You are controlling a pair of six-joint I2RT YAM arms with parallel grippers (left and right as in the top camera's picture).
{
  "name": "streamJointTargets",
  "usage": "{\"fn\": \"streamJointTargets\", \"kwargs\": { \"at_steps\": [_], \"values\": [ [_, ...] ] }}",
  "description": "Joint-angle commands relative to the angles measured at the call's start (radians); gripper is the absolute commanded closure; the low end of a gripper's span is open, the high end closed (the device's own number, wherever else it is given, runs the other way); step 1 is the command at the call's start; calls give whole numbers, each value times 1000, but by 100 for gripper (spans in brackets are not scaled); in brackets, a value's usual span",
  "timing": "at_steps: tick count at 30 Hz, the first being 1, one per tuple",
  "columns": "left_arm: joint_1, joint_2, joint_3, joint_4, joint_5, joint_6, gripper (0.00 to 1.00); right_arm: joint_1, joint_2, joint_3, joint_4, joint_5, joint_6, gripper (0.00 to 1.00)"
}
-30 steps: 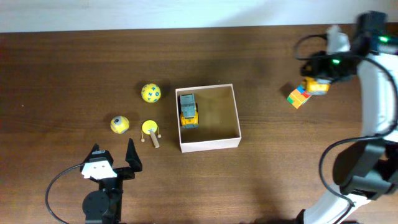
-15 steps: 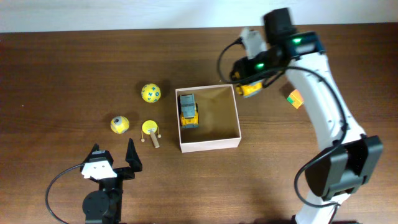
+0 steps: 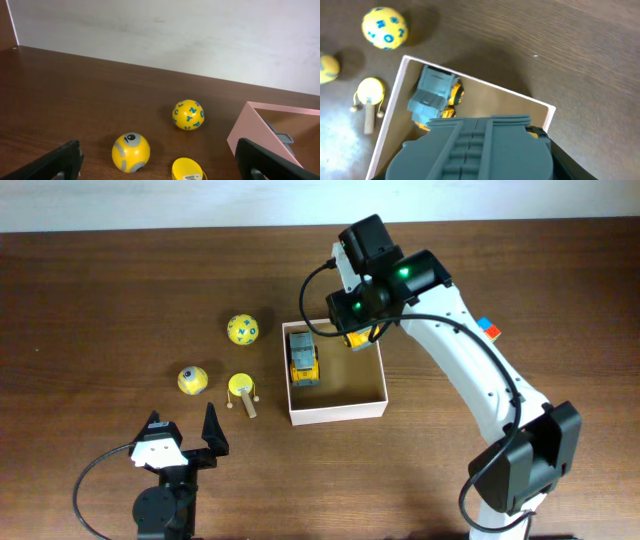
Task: Pack container
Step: 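Lift the truck and carry it left over the box, then lower the truck into the box beside the first and release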
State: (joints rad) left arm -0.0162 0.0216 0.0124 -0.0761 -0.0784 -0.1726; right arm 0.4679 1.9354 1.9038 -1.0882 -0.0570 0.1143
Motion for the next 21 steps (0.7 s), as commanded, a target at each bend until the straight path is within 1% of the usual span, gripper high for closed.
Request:
{"fn": "streamJointTargets", "kwargs": {
  "at_steps": [1, 6, 12, 21],
  "values": [
    [6, -4, -3, -3, 11, 16, 1, 12, 31, 18, 3, 73, 114, 47],
    [6, -4, -3, -3, 11, 16, 1, 15, 80, 17, -7, 73, 183, 48],
    [6, -4, -3, -3, 11, 16, 1, 34, 151, 17, -5, 70, 210, 49],
    [6, -4, -3, -3, 11, 16, 1, 38, 195, 17, 5, 92, 272, 49]
  ]
}}
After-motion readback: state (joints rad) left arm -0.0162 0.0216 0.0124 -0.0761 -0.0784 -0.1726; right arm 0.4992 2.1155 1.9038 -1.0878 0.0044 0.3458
